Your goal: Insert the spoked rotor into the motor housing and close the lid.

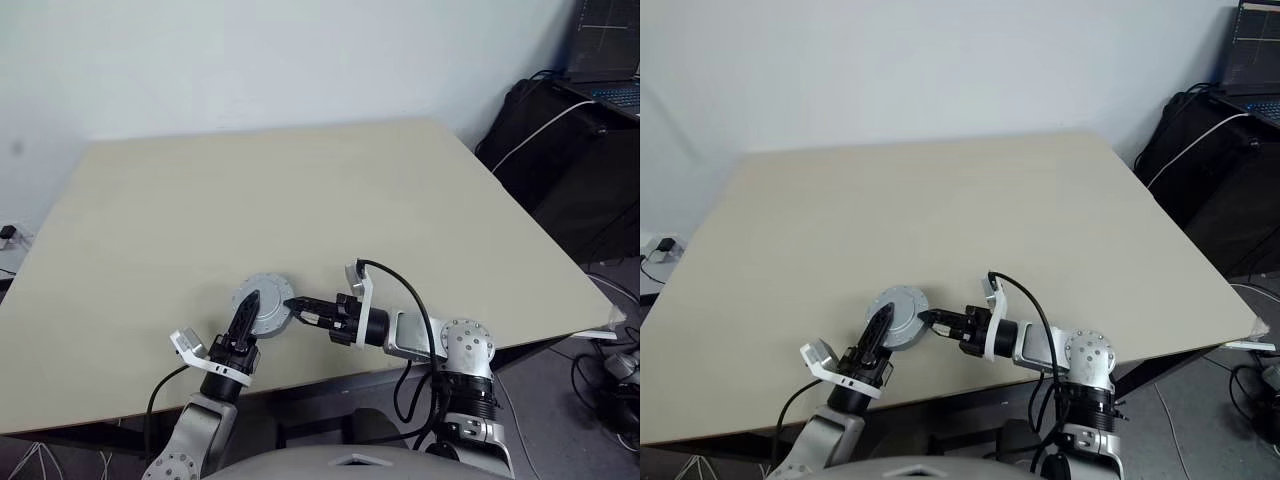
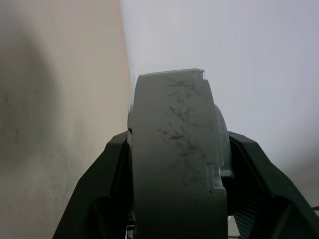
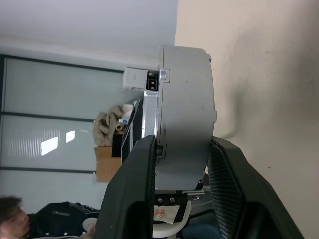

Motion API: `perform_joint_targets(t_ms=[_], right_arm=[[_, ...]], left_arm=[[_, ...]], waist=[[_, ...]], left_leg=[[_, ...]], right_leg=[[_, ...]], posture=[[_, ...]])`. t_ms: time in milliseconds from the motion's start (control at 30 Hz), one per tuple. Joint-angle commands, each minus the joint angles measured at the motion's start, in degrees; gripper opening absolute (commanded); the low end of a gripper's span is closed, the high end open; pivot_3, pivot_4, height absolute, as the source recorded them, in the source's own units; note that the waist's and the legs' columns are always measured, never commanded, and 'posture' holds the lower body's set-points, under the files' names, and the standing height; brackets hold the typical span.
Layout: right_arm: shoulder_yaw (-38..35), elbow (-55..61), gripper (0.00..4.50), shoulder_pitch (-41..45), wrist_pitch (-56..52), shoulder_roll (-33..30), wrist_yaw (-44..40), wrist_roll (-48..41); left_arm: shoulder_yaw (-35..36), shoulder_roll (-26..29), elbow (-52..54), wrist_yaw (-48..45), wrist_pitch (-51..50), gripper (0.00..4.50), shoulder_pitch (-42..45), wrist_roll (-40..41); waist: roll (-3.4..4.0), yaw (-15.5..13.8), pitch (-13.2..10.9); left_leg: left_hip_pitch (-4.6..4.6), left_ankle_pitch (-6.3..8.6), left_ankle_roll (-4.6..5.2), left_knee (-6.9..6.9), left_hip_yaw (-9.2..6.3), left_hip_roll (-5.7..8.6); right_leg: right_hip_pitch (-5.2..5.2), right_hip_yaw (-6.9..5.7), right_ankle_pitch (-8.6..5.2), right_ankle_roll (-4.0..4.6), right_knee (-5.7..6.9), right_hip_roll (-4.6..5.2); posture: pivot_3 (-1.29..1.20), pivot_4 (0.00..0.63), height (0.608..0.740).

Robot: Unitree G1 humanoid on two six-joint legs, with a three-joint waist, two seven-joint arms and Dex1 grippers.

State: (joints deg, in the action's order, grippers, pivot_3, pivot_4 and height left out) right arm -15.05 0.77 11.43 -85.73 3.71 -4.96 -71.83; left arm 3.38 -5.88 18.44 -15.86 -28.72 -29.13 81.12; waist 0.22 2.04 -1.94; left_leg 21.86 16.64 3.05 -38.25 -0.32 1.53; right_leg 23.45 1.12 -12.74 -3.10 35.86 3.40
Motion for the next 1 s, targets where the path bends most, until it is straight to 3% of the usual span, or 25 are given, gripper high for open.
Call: perform_joint_targets(t_ms=[33,167,500,733,1000], right_arm=[[3.13,4.85,1.2,-0.23,5.08,-0.78,-0.51,4.02],[6.57,6.98,1.2,-0.86,9.86,-3.62,-2.43,8.81],[18.12,13.55,4.49,-3.42,22.77,-13.55,-11.04,22.57],[23.46,17.11,4.5,-8.06,37.0,-18.28,-16.15,34.23],[22.78,17.14,4.5,-11.2,45.19,-18.1,-17.3,39.41]], left_arm=[[-2.94,-3.81,3.84,1.18,0.56,2.21,0.65,0.06],[-3.21,-3.2,7.22,2.91,1.28,2.21,0.09,1.2],[3.2,-1.13,4.07,6.91,6.62,2.1,7.39,-0.42],[8.72,1.73,-6.58,6.47,8.35,2.1,18.16,-2.34],[16.1,3.33,-22.85,5.05,10.16,2.1,31.98,-6.56]], waist=[[0.0,0.01,0.0],[-0.03,0.0,0.02],[-0.05,-0.51,0.13],[-0.11,-0.92,0.14],[-0.34,-1.37,0.15]], left_leg=[[0.0,0.0,0.0,0.0,0.0,0.0],[0.0,0.0,0.0,0.0,0.01,0.0],[-0.06,-0.01,0.0,-0.28,-0.02,-0.03],[-0.09,0.03,0.07,-0.67,-0.06,0.01],[-0.13,0.05,0.12,-0.89,-0.07,0.02]], right_leg=[[0.0,0.0,0.0,0.0,0.0,-0.01],[0.0,0.03,0.01,-0.01,0.0,-0.01],[-0.07,0.01,0.04,-0.04,0.08,-0.08],[-0.16,0.03,0.15,-0.23,0.06,-0.14],[-0.55,0.05,0.28,-0.32,0.06,-0.18]], posture=[[0.0,0.0,0.74],[0.0,0.0,0.74],[0.0,0.0,0.74],[0.0,0.0,0.74],[0.0,0.0,0.74]])
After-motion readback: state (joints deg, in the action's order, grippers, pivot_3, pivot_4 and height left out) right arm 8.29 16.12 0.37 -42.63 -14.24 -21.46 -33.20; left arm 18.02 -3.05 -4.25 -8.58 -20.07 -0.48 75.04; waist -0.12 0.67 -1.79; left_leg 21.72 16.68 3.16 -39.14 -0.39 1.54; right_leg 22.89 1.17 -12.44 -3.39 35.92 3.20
